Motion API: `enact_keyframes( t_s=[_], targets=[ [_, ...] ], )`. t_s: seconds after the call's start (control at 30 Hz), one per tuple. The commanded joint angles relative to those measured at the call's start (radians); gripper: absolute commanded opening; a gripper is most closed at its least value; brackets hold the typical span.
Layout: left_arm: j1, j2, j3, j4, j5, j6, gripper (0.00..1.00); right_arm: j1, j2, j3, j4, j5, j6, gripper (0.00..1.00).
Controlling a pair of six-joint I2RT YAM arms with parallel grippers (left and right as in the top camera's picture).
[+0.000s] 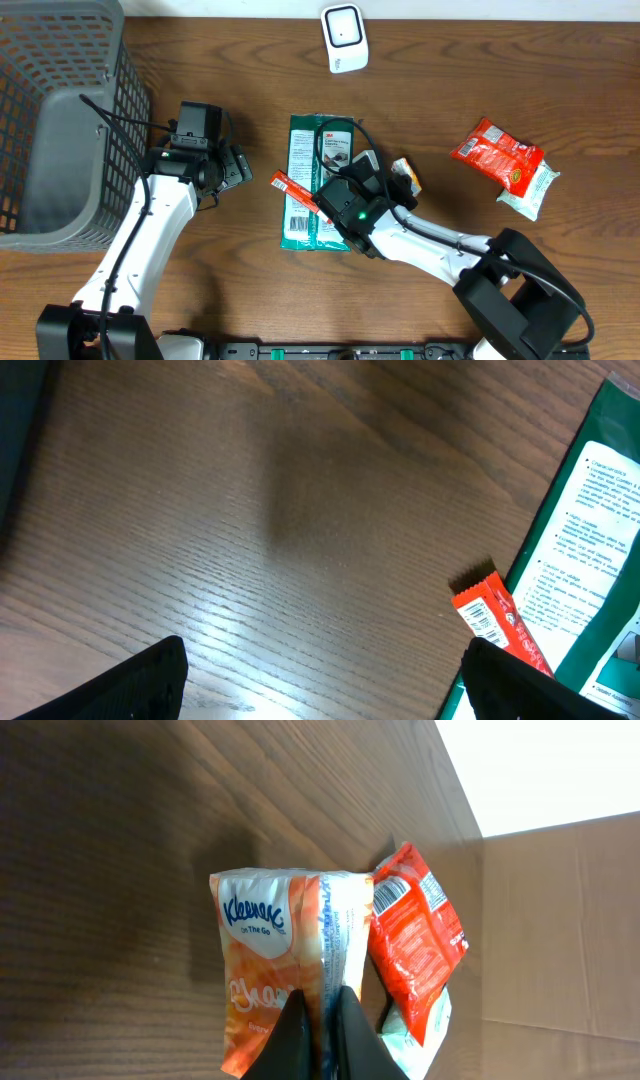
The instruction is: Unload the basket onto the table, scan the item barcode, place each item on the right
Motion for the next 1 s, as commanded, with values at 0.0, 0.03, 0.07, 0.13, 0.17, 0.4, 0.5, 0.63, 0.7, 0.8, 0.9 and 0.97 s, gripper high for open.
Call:
enact_keyframes(
  t_s=[0.0,0.03,0.07,0.13,0.17,0.4,0.5,0.63,0.7,0.8,0.9,0.97],
  targets=[
    [0.003,0.005,0.011,-0.002,-0.008,-0.002,0.89,0.011,0.012,0.006,0.01,0.032,0.0,0.01],
    [0.003,0.005,0.011,-0.002,-0.008,-0.002,0.89,0.011,0.011,0.006,0.013,0.003,0.0,0.01],
    [0.003,0.005,0.011,-0.002,-0.008,-0.002,0.89,0.011,0.011,0.006,0.015,-0.024,0.0,0.01],
    [0.003,0.005,0.011,-0.002,-0.008,-0.002,0.89,0.01,0.011,0.006,0.018,-0.084,0.0,0.01],
    [0.003,0.005,0.011,-0.002,-0.008,-0.002,0.89,0.009,0.011,0.006,0.022,-0.115,0.0,0.01],
    [0.003,0.005,0.011,-0.003,-0.008,-0.002,0.89,0.002,0.013,0.006,0.035,-0.159,0.0,0.01],
    [0.003,0.005,0.011,-0.003,-0.008,-0.002,0.89,0.0,0.021,0.006,0.033,-0.144,0.0,0.01],
    [0.003,0.005,0.011,-0.003,-0.008,-0.002,0.89,-0.009,0.047,0.006,0.036,-0.141,0.001,0.01],
    [0.003,0.005,0.011,-0.003,-0.008,-0.002,0.88,-0.009,0.06,0.006,0.037,-0.146,0.005,0.01],
    [0.003,0.005,0.011,-0.003,-0.008,-0.002,0.89,-0.009,0.06,0.006,0.042,-0.176,0.016,0.03],
    [0.003,0.005,0.011,-0.003,-0.008,-0.002,0.88,-0.008,0.059,0.006,0.05,-0.179,0.015,0.1],
    [0.003,0.005,0.011,-0.003,-0.008,-0.002,0.88,-0.008,0.059,0.006,0.05,-0.178,0.015,0.12]
  ],
)
